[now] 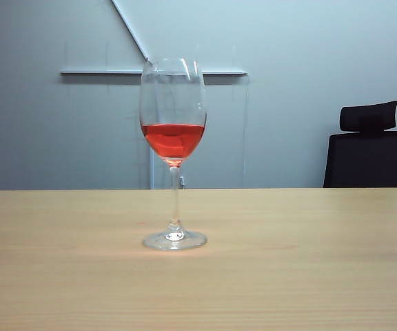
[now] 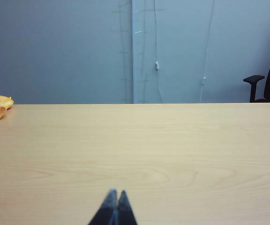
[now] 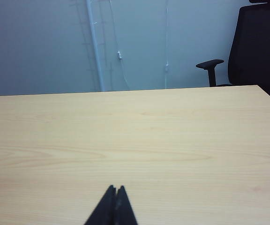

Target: Gently pick up the goblet, rotate it counterclockwise for two full turns (viewing from above), and then place it back on the table.

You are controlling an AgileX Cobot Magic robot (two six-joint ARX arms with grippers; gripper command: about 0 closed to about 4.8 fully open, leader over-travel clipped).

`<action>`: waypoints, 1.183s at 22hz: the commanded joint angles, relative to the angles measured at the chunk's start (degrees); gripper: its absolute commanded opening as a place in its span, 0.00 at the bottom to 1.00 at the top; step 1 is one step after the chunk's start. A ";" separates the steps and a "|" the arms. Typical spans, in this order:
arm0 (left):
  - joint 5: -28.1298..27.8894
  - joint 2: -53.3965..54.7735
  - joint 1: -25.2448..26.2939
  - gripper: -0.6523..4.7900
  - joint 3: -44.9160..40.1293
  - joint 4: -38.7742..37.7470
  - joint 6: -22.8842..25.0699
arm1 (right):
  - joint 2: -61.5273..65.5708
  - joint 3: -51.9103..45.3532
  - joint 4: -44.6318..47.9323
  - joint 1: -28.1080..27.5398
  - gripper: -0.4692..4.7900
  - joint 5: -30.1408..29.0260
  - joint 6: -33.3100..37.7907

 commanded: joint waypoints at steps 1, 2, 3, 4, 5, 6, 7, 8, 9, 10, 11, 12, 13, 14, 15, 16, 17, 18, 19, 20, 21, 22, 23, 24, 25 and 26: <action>0.20 0.09 0.04 0.11 0.15 0.31 0.00 | -0.09 -0.24 1.03 0.02 0.07 -0.04 -0.13; 0.20 0.09 0.04 0.11 0.15 0.33 0.00 | -0.09 -0.24 1.01 0.02 0.07 -0.04 -0.13; 0.20 0.09 0.04 0.11 0.15 0.33 0.00 | -0.09 -0.24 1.01 0.02 0.07 -0.04 -0.13; 0.20 0.09 0.04 0.11 0.15 0.31 0.00 | -0.09 -0.24 1.01 0.02 0.07 -0.04 -0.13; 0.20 0.09 0.04 0.11 0.15 0.33 0.00 | -0.09 -0.24 1.03 0.02 0.07 -0.04 -0.15; 0.20 0.09 0.04 0.11 0.15 0.33 0.00 | -0.09 -0.24 1.03 0.02 0.07 -0.04 -0.13; 0.20 0.09 0.04 0.11 0.15 0.33 0.00 | -0.09 -0.24 1.03 0.02 0.07 -0.04 -0.13; 0.20 0.09 0.04 0.11 0.15 0.33 0.00 | -0.09 -0.24 1.03 0.02 0.07 -0.04 -0.13; 0.20 0.09 0.02 0.11 0.15 0.33 0.00 | -0.09 -0.24 1.03 0.02 0.07 -0.07 -0.13; 0.20 0.13 -0.17 0.11 0.15 0.33 0.00 | -0.09 -0.24 1.01 0.04 0.07 -0.17 0.28; 0.07 0.26 -0.63 0.11 0.15 0.33 0.00 | -0.09 -0.24 1.01 0.07 0.07 -1.14 1.73; -0.22 0.61 -1.36 0.11 0.15 0.35 0.00 | -0.09 -0.24 1.22 0.04 0.07 -2.08 3.23; -0.28 1.16 -2.56 0.11 0.15 0.35 0.00 | -0.09 -0.24 1.55 0.04 0.07 -2.67 4.92; -0.22 2.56 -5.11 0.11 0.15 0.35 0.00 | -0.09 -0.24 2.47 0.07 0.07 -3.50 7.82; -0.22 3.61 -6.99 0.11 0.15 0.35 0.00 | -0.09 -0.22 2.93 0.07 0.08 -3.54 8.68; -0.20 5.35 -10.10 0.11 0.15 0.33 0.00 | -0.09 -0.20 4.33 0.07 0.14 -4.61 9.57; -0.22 6.40 -12.04 0.11 0.15 0.33 0.00 | -0.09 0.04 4.94 0.07 0.18 -5.53 9.57; -0.20 7.19 -13.53 0.11 0.15 0.31 0.00 | -0.07 0.26 5.60 0.07 0.21 -6.27 9.60; -0.13 8.76 -16.52 0.11 0.15 0.24 0.00 | -0.02 1.33 5.97 0.09 0.21 -7.58 10.93; -0.15 9.29 -17.73 0.11 0.15 0.09 0.00 | 0.04 2.12 5.88 0.09 0.21 -7.85 11.52; -0.17 9.64 -18.82 0.11 0.15 -0.22 0.00 | 0.11 3.19 5.81 0.09 0.23 -8.46 11.67; -0.15 10.01 -20.06 0.11 0.15 -0.44 0.00 | 0.20 4.04 5.77 0.09 0.26 -8.90 11.67; -0.02 10.01 -21.70 0.11 0.15 -1.11 0.00 | 1.33 5.73 5.95 0.11 0.39 -9.01 11.63; 0.04 10.01 -22.60 0.11 0.15 -1.36 0.00 | 2.27 6.43 6.01 0.13 0.48 -9.62 11.61; 0.02 10.01 -23.30 0.11 0.15 -1.44 0.00 | 3.98 7.19 6.34 0.13 0.61 -10.54 11.56; 0.00 10.01 -24.63 0.11 0.15 -1.42 0.00 | 7.65 7.87 8.07 0.13 0.81 -12.94 11.34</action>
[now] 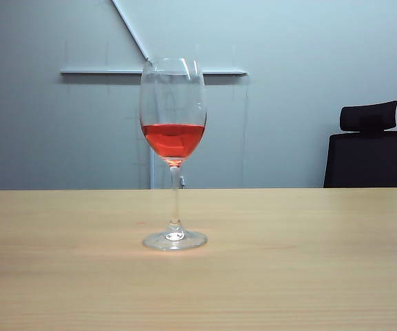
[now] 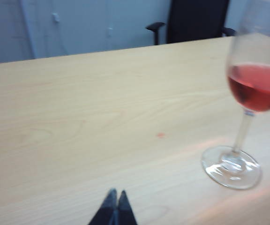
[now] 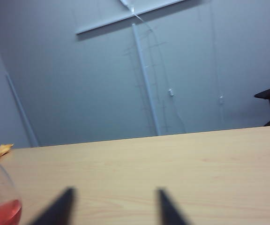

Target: Gently pick up the goblet, rotate it counterclockwise for two full turns (viewing from above), and then place it back on the table.

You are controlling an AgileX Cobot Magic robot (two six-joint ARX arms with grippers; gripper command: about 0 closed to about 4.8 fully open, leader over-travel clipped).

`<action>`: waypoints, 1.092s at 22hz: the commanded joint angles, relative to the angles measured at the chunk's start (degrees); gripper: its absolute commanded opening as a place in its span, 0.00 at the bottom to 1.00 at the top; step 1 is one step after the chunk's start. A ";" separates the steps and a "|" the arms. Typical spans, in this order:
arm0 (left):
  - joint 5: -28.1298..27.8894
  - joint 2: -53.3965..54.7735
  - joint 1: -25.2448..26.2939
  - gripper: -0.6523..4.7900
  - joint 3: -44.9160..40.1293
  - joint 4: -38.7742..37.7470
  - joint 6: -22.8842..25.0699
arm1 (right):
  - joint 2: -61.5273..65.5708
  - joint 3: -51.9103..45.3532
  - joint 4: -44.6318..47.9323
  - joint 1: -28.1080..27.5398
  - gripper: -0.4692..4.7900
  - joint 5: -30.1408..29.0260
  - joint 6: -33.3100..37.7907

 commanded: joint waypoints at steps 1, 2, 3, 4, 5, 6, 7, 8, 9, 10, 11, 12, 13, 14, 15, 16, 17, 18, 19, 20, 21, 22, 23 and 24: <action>0.11 0.07 -2.84 0.11 0.15 0.07 0.00 | 8.83 1.33 4.44 0.15 0.90 -6.40 -0.57; 0.11 0.07 -3.85 0.11 0.15 0.09 0.00 | 14.34 1.33 7.80 0.77 0.91 -10.34 -2.86; 0.11 0.07 -4.39 0.11 0.15 0.07 0.00 | 18.23 1.33 10.05 1.49 0.91 -12.50 -4.55; 0.13 0.07 -4.90 0.11 0.15 0.09 0.00 | 23.96 1.36 13.57 2.99 0.91 -14.86 -5.64; 0.11 0.04 -5.01 0.11 0.15 0.02 0.00 | 32.30 1.53 19.50 5.88 0.91 -16.44 -5.77; 0.13 0.04 -5.01 0.11 0.15 -0.04 0.00 | 36.15 1.88 21.94 7.54 0.91 -16.46 -5.81; 0.11 0.04 -5.01 0.11 0.15 -0.07 0.00 | 39.76 2.38 24.20 9.16 0.91 -16.35 -6.19; 0.11 0.04 -5.01 0.11 0.15 -0.07 0.00 | 44.33 3.23 26.75 11.47 0.91 -16.33 -7.52; 0.11 0.04 -5.01 0.11 0.15 -0.02 0.00 | 48.02 4.04 28.87 13.53 0.91 -16.33 -8.90; 0.24 0.04 -5.03 0.11 0.15 -0.11 0.00 | 56.41 6.34 33.09 17.92 0.91 -16.06 -12.50; 0.17 0.02 -5.03 0.11 0.15 -0.02 0.00 | 60.08 7.50 34.88 19.47 0.91 -16.11 -14.32; 0.11 0.04 -5.03 0.11 0.15 -0.11 0.00 | 68.61 10.51 38.73 22.64 0.91 -16.11 -17.57; 0.11 0.02 -5.03 0.11 0.15 -0.11 0.00 | 72.15 11.82 40.41 23.65 0.91 -16.09 -18.34; 0.09 0.02 -5.03 0.11 0.15 -0.02 0.00 | 76.65 13.53 42.64 24.55 0.91 -16.11 -18.88; 0.15 0.04 -5.03 0.11 0.15 -0.13 0.00 | 83.49 16.33 46.07 25.22 0.91 -16.22 -18.82; 0.11 0.04 -5.03 0.11 0.15 -0.09 0.00 | 90.23 19.41 48.96 25.27 0.91 -17.35 -18.78; 0.11 0.02 -5.03 0.11 0.15 -0.09 0.00 | 92.63 20.59 49.99 25.27 0.91 -18.49 -18.78; 0.11 0.04 -5.03 0.11 0.15 -0.07 0.00 | 97.20 23.08 51.91 25.42 0.91 -22.05 -18.78; 0.13 0.04 -5.03 0.11 0.15 -0.09 0.00 | 98.90 24.11 52.65 25.46 0.91 -23.69 -18.75; 0.26 0.04 -5.03 0.11 0.15 -0.11 0.00 | 100.65 25.29 53.42 25.46 0.91 -25.33 -18.62; 0.20 0.04 -5.03 0.11 0.15 -0.09 0.00 | 102.84 26.75 54.12 25.79 0.90 -25.79 -18.34; 0.13 0.04 -5.03 0.11 0.15 -0.09 0.00 | 103.84 27.45 54.21 26.21 0.90 -25.77 -18.34; 0.13 0.04 -5.03 0.11 0.15 -0.09 0.00 | 105.18 28.57 54.27 26.77 0.90 -25.90 -18.36; 0.20 0.04 -5.03 0.11 0.15 -0.11 0.00 | 105.87 29.22 54.25 27.30 0.90 -25.90 -18.38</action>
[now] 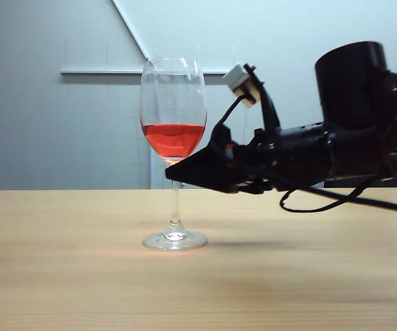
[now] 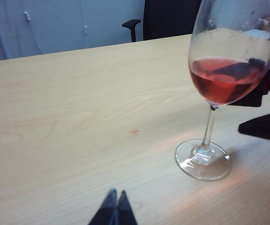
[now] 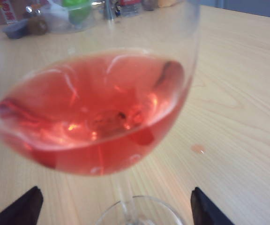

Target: Gently pick up the goblet, rotate it counterclockwise for two full turns (viewing from above), and then place it back on the table.

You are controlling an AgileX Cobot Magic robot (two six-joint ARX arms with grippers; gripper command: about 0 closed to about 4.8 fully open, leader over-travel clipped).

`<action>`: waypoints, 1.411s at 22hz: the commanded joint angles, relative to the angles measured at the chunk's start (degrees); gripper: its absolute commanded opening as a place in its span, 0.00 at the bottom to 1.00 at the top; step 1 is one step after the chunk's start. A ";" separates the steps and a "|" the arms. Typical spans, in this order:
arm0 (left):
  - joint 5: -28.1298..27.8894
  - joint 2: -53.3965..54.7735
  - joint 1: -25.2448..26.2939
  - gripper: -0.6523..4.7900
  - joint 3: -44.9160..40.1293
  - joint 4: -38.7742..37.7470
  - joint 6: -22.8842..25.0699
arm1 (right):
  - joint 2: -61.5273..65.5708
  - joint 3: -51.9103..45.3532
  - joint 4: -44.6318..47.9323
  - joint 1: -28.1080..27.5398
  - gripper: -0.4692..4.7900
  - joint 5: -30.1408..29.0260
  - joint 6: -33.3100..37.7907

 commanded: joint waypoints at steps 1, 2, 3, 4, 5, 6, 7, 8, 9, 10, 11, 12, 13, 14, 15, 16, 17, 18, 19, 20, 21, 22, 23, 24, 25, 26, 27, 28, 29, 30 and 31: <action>0.11 0.04 0.02 0.11 0.15 0.42 0.00 | 1.84 2.23 1.57 1.70 0.89 -0.31 0.00; 0.11 0.04 0.02 0.11 0.15 0.42 0.00 | 2.19 2.58 1.90 2.16 0.88 0.11 0.00; 0.11 0.04 0.02 0.11 0.15 0.42 0.00 | 2.67 3.06 2.05 2.67 0.88 0.66 0.00; 0.13 0.04 0.02 0.11 0.15 0.42 0.00 | 3.34 3.91 2.12 3.02 0.87 0.61 0.00; 0.13 0.04 0.02 0.11 0.15 0.42 0.00 | 3.72 4.33 2.12 3.23 0.86 0.68 0.00; 0.11 0.04 0.04 0.11 0.15 0.42 0.00 | 4.26 4.92 2.36 3.37 0.84 1.18 0.00; 0.13 0.04 0.04 0.11 0.15 0.42 0.00 | 4.66 5.27 2.43 3.39 0.84 1.73 0.00; 0.13 0.02 0.04 0.11 0.15 0.42 0.00 | 5.07 5.79 2.56 3.45 0.84 2.10 0.00; 0.11 0.02 0.04 0.11 0.15 0.42 0.00 | 5.55 6.27 2.56 3.45 0.81 2.08 0.00; 0.11 0.04 0.04 0.11 0.15 0.42 0.00 | 6.12 6.91 2.56 3.45 0.77 2.12 0.00; 0.13 0.04 0.04 0.11 0.15 0.44 0.00 | 6.23 7.15 2.58 3.45 0.77 2.12 0.00; 0.13 0.04 0.04 0.11 0.15 0.42 0.00 | 6.40 7.45 2.47 3.48 0.77 2.10 0.00; 0.13 0.04 0.04 0.11 0.15 0.42 0.00 | 6.51 7.65 2.54 3.48 0.75 2.10 0.00; 0.13 0.04 0.04 0.11 0.15 0.42 0.00 | 6.51 7.67 2.56 3.48 0.66 2.14 0.00; 0.13 0.04 0.04 0.11 0.15 0.42 0.00 | 6.51 7.67 2.54 3.48 0.62 2.12 0.00; 0.13 0.04 0.04 0.11 0.15 0.42 0.00 | 6.51 7.67 2.54 3.48 0.60 2.12 0.02; 0.13 0.04 0.04 0.11 0.15 0.42 0.00 | 6.51 7.67 2.54 3.63 0.58 2.14 0.00; 0.11 0.04 0.04 0.11 0.15 0.42 0.00 | 6.51 7.67 2.54 3.69 0.53 2.14 0.00; 0.13 0.04 0.04 0.11 0.15 0.42 0.00 | 6.51 7.67 2.54 3.72 0.50 2.14 0.02; 0.13 0.04 0.04 0.11 0.15 0.42 0.00 | 6.60 7.67 2.54 3.72 0.49 2.14 0.02; 0.13 0.02 0.04 0.11 0.15 0.42 0.00 | 6.67 7.67 2.58 3.72 0.49 2.14 0.02; 0.13 0.02 0.04 0.11 0.15 0.42 0.00 | 6.71 7.67 2.71 3.72 0.49 2.14 0.04; 0.13 0.02 0.04 0.11 0.15 0.42 0.00 | 6.73 7.67 2.78 3.72 0.49 2.14 0.04; 0.13 0.02 0.04 0.11 0.15 0.42 0.00 | 6.73 7.67 3.02 3.72 0.43 2.14 0.04; 0.13 0.02 0.04 0.11 0.15 0.42 0.00 | 6.73 7.67 3.28 3.72 0.35 2.14 0.04; 0.13 0.02 0.04 0.11 0.15 0.42 0.00 | 6.75 7.67 3.87 3.72 0.30 2.19 0.07; 0.13 0.02 0.04 0.11 0.15 0.42 0.00 | 6.84 7.67 4.20 3.72 0.30 2.19 0.07; 0.13 0.02 0.04 0.11 0.15 0.42 0.00 | 6.84 7.74 4.42 3.72 0.30 2.19 0.07; 0.13 0.02 0.04 0.11 0.15 0.42 0.00 | 6.84 8.04 4.26 3.72 0.30 2.19 0.94; 0.13 0.02 0.04 0.11 0.15 0.42 0.00 | 6.86 8.26 4.17 3.72 0.29 2.16 1.57; 0.13 0.02 0.04 0.11 0.15 0.42 0.00 | 6.86 8.44 4.11 3.72 0.28 2.16 1.79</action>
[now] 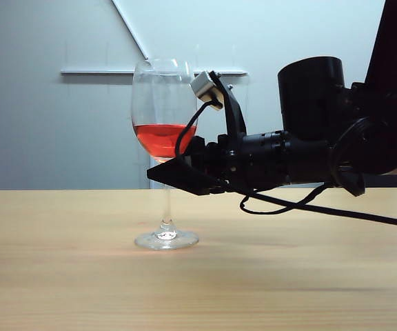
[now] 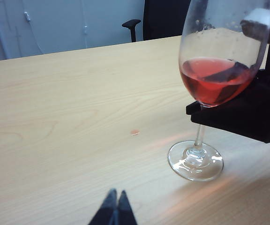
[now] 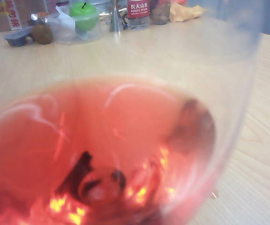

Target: Gently pick up the goblet, rotate it counterclockwise for two full turns (viewing from above), and then place it back on the table.

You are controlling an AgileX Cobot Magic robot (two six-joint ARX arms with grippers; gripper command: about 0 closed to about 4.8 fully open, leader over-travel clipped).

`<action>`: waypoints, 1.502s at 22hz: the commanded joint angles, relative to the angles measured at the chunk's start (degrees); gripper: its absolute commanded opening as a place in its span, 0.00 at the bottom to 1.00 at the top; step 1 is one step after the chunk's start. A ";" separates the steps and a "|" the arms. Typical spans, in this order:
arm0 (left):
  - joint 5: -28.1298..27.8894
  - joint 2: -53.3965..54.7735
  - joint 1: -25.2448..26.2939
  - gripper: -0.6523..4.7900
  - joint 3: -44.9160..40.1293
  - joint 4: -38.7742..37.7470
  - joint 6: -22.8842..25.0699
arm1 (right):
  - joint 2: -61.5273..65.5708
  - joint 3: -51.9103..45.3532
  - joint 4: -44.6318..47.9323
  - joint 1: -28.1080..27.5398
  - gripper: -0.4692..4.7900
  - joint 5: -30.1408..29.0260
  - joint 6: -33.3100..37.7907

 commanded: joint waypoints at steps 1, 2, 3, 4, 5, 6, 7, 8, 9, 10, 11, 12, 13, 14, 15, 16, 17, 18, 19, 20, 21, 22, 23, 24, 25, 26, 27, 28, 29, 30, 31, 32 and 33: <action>0.13 0.02 0.04 0.11 0.15 0.42 0.00 | -0.17 1.03 1.05 0.11 0.23 0.09 1.79; 0.13 0.02 0.04 0.11 0.15 0.42 0.00 | -0.17 1.20 1.01 0.11 0.20 0.07 1.99; 0.13 0.02 0.04 0.11 0.15 0.42 0.00 | -0.17 1.42 1.07 0.11 0.19 0.09 2.03; 0.13 0.02 0.04 0.11 0.15 0.42 0.00 | -0.17 1.55 1.03 0.11 0.18 0.07 2.03; 0.13 0.02 0.04 0.11 0.15 0.44 0.00 | -0.17 1.73 0.96 0.11 0.16 0.09 2.12; 0.13 0.02 0.04 0.11 0.15 0.42 0.00 | -0.17 1.73 1.05 0.11 0.12 0.07 2.12; 0.13 0.02 0.13 0.11 0.15 0.42 0.00 | -0.17 1.73 1.03 0.11 0.08 0.07 2.14; 0.13 0.02 0.15 0.11 0.15 0.42 0.00 | -0.17 1.73 1.03 0.11 0.08 0.07 2.16; 0.11 0.02 0.15 0.11 0.15 0.42 0.00 | -0.20 1.73 1.07 0.11 0.08 0.04 2.43; 0.13 0.02 0.15 0.11 0.15 0.42 0.00 | -0.22 1.73 1.16 0.11 0.08 0.04 3.15; 0.13 0.02 0.24 0.11 0.15 0.42 0.00 | -0.22 1.73 1.95 0.09 0.08 0.07 5.64; 0.11 0.00 0.24 0.11 0.15 0.42 0.00 | -0.24 1.75 2.47 0.07 0.08 0.09 7.61; 0.13 0.00 0.24 0.11 0.15 0.42 0.00 | -0.28 1.95 2.99 -0.02 0.08 0.07 11.04; 0.13 0.00 0.24 0.11 0.15 0.42 0.00 | -0.37 2.10 3.21 -0.13 0.08 0.11 13.70; 0.13 0.00 0.24 0.11 0.15 0.42 0.00 | -0.37 2.23 3.41 -0.24 0.08 0.11 15.80; 0.13 -0.02 0.24 0.11 0.15 0.42 0.00 | -0.37 2.49 3.41 -0.28 0.08 0.07 17.97; 0.13 -0.09 0.24 0.11 0.15 0.42 0.00 | -0.39 2.71 3.45 -0.35 0.08 0.09 20.63; 0.13 -0.39 0.24 0.11 0.15 0.37 0.00 | -0.55 2.99 3.43 -0.37 0.08 0.26 23.04; 0.13 -0.66 0.22 0.11 0.15 0.42 0.00 | -0.76 3.08 3.23 -0.35 0.08 0.98 23.76; 0.13 -1.27 0.22 0.11 0.15 0.44 0.00 | -1.31 3.17 2.64 -0.33 0.08 1.84 24.83; 0.11 -1.70 0.22 0.11 0.15 0.42 0.00 | -1.79 3.26 1.84 -0.31 0.08 2.54 26.29; 0.13 -2.12 0.22 0.11 0.15 0.42 0.00 | -2.73 3.72 -0.79 -0.33 0.08 2.60 27.78; 0.15 -2.21 0.22 0.11 0.15 0.46 0.00 | -3.54 4.17 -3.28 -0.33 0.08 2.60 28.13; 0.13 -2.34 0.22 0.11 0.15 0.37 0.00 | -5.03 5.01 -7.65 -0.33 0.08 2.64 28.00; 0.13 -2.47 0.22 0.11 0.15 0.39 0.00 | -5.88 5.60 -10.03 -0.31 0.08 2.64 27.58; 0.13 -2.60 0.22 0.11 0.15 0.42 0.00 | -6.56 5.97 -11.47 -0.28 0.08 2.67 27.21; 0.13 -2.99 0.22 0.11 0.15 0.35 0.00 | -7.13 6.32 -12.63 -0.26 0.08 2.67 26.29; 0.11 -3.34 0.22 0.11 0.15 0.42 0.00 | -8.04 6.47 -13.57 -0.24 0.08 3.04 24.30; 0.13 -4.04 0.22 0.11 0.15 0.44 0.00 | -9.35 6.47 -14.67 0.22 0.08 4.63 19.87; 0.13 -4.44 0.20 0.11 0.15 0.39 0.00 | -10.36 6.49 -16.11 0.55 0.08 6.10 17.05; 0.13 -4.70 0.20 0.11 0.15 0.44 0.00 | -11.15 6.60 -17.49 0.81 0.08 7.50 15.39; 0.13 -5.07 0.22 0.11 0.15 0.44 0.00 | -12.87 7.17 -22.08 1.44 0.08 9.62 13.75; 0.11 -5.11 0.22 0.11 0.15 0.42 0.00 | -14.16 8.09 -27.08 1.64 0.08 10.47 12.17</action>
